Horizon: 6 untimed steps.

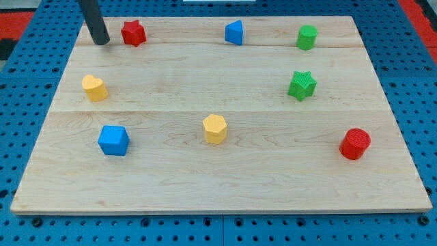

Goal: Slide red star right and up a bit

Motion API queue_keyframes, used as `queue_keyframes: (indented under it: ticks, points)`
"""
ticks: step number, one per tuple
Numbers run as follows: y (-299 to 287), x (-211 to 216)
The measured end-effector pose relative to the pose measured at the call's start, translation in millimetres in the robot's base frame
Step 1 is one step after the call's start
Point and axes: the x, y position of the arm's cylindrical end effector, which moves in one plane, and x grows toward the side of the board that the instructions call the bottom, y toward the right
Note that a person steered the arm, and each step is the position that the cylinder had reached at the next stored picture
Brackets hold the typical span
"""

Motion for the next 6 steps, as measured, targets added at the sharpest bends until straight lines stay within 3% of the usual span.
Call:
queue_keyframes:
  ticks: [3,6]
  points:
    - [80,-15]
    - [75,-10]
